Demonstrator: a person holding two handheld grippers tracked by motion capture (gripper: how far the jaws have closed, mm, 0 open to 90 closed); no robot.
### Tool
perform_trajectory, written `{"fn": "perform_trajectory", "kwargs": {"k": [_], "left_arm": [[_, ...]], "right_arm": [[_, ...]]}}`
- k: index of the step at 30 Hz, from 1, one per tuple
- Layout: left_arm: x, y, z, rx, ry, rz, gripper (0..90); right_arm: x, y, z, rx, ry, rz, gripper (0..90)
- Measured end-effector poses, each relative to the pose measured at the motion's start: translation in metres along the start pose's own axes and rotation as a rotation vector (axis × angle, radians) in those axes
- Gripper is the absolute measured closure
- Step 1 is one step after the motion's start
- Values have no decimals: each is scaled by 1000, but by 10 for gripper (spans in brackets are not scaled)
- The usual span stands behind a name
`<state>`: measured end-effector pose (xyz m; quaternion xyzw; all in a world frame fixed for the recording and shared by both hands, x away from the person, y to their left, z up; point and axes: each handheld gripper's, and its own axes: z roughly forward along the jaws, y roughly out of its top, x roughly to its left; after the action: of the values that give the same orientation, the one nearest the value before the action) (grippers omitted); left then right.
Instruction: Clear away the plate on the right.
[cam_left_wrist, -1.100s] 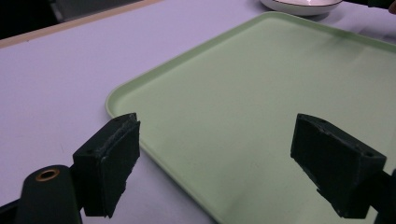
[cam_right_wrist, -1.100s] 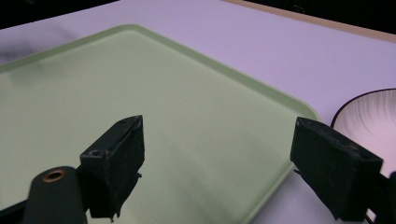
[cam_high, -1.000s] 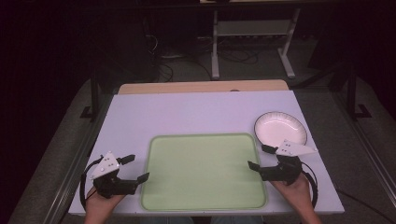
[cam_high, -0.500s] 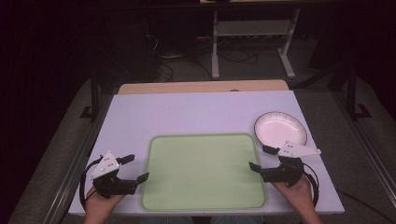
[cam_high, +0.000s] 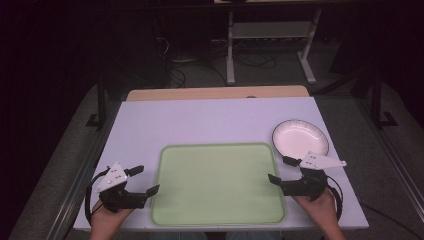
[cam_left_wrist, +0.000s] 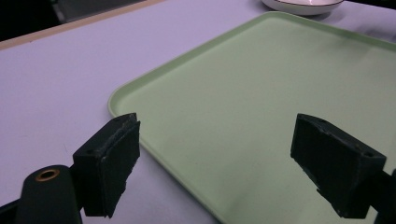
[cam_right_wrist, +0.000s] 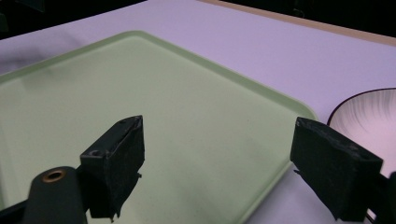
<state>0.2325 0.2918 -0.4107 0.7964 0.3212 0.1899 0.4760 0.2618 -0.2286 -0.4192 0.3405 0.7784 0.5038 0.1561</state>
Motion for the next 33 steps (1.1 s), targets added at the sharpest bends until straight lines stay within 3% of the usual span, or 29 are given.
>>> {"fn": "perform_trajectory", "kwargs": {"k": [19, 28, 33], "left_arm": [[1, 0, -1, -2, -2, 0, 154], [1, -1, 0, 1, 2, -5, 154], [1, -1, -1, -1, 4, -9, 154]], "right_arm": [[-6, -4, -13, -7, -16, 23, 172], [-13, -4, -26, -42, 8, 84, 173], [-21, -6, -39, -29, -13, 94, 173]]}}
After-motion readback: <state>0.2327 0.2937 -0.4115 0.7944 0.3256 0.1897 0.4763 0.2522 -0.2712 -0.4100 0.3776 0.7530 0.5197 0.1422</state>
